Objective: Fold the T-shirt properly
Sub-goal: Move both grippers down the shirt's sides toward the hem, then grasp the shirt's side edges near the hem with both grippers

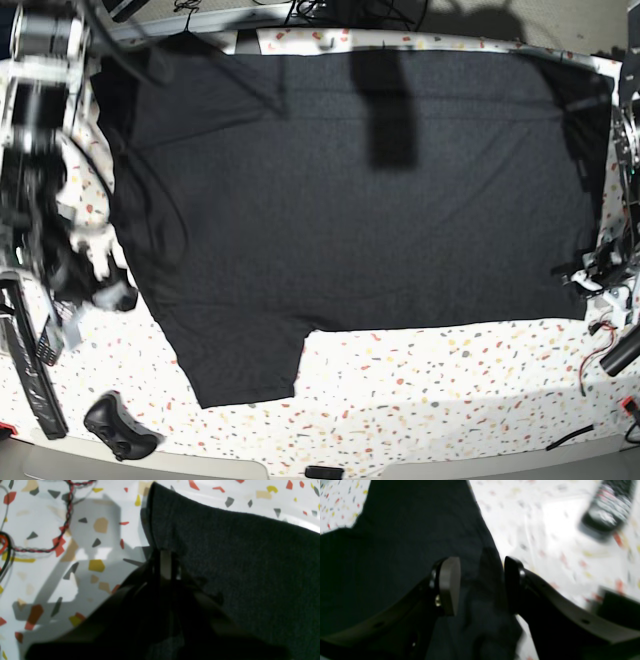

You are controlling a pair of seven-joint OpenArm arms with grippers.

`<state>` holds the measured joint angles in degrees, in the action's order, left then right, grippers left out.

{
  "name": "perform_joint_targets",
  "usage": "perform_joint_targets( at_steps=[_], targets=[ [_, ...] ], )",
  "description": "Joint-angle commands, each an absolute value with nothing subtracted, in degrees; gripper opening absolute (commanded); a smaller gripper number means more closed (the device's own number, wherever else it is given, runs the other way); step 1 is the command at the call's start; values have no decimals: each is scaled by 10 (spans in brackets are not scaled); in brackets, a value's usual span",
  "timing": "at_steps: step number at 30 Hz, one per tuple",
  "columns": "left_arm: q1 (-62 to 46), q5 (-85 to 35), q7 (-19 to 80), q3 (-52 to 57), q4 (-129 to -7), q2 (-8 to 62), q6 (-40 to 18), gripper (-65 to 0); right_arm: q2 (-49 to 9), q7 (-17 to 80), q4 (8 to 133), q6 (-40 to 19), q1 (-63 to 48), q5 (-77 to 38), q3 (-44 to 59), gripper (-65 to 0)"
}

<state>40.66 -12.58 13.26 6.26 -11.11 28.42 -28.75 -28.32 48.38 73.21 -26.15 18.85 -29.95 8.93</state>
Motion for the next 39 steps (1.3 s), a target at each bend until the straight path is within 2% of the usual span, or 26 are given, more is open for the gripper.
perform_joint_targets(
  at_steps=[1, 7, 12, 18, 23, 29, 33, 39],
  targets=[
    [417, -120, 136, 62, -115, 292, -287, -650, -293, 488, 715, -260, 232, -303, 76, -368],
    [417, -120, 136, 62, -115, 292, -287, -650, -292, 516, 541, -247, 401, -264, -1, -368],
    [417, -121, 131, 62, -115, 292, -287, -650, -290, 518, 404, -248, 476, -244, -20, -368],
    [409, -142, 127, 62, -115, 292, -287, -650, -280, 482, 358, -248, 481, -237, -20, -369],
    [410, -142, 123, 62, -117, 292, -287, -650, -240, 465, 342, -248, 481, -215, -20, -370],
    [411, -141, 121, 62, -118, 292, -287, -650, -196, 422, 281, -226, 481, -88, -20, -370],
    [411, -141, 121, 62, -118, 293, -287, -650, -200, 407, 235, -209, 481, -74, -20, -370],
    [411, -142, 111, 62, -118, 292, -287, -650, -220, 415, 231, -210, 493, -77, -20, -370]
  ],
)
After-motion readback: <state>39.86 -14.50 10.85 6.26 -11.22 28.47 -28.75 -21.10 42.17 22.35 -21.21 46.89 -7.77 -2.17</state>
